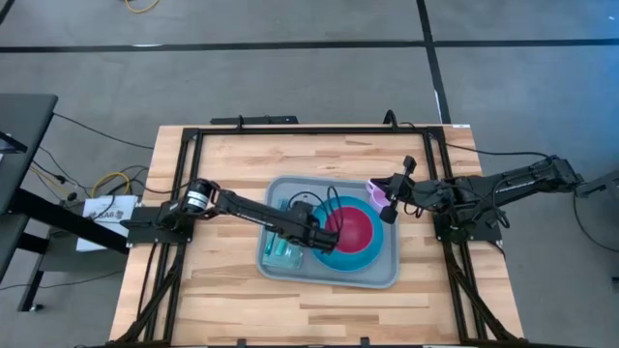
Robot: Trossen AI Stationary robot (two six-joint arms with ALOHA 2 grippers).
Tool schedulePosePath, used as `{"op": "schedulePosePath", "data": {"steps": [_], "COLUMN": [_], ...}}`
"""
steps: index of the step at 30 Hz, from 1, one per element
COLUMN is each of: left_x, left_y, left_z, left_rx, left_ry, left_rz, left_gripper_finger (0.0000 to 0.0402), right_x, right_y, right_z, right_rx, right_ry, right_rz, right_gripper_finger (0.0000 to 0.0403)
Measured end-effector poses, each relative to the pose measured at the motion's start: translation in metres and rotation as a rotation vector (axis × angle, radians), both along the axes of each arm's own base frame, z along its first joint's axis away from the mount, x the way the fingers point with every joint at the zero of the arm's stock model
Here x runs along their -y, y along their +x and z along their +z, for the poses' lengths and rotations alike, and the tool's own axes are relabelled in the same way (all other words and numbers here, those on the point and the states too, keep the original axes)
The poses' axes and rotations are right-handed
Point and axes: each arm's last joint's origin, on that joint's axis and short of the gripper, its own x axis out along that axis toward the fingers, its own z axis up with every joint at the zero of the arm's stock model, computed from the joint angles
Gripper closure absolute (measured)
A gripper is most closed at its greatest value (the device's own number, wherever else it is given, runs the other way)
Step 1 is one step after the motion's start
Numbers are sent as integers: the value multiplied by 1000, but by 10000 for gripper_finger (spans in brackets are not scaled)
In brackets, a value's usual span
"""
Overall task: Set up tray
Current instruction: Put the white knife on top of the blue napkin
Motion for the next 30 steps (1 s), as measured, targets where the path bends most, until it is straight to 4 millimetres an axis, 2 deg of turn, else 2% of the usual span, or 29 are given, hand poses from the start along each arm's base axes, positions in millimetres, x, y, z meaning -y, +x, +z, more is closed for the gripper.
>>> {"op": "schedulePosePath", "data": {"steps": [15,30], "left_x": [11,14], "left_y": [3,-1], "left_z": [0,0], "left_rx": [59,43], "left_ry": [-7,-48], "left_rz": [-18,77], "left_gripper_finger": [374,374], "right_x": [0,0], "right_y": [0,0], "right_z": [0,0], "right_rx": [0,0], "right_ry": [0,0], "right_rz": [0,0], "right_gripper_finger": [403,403]}}
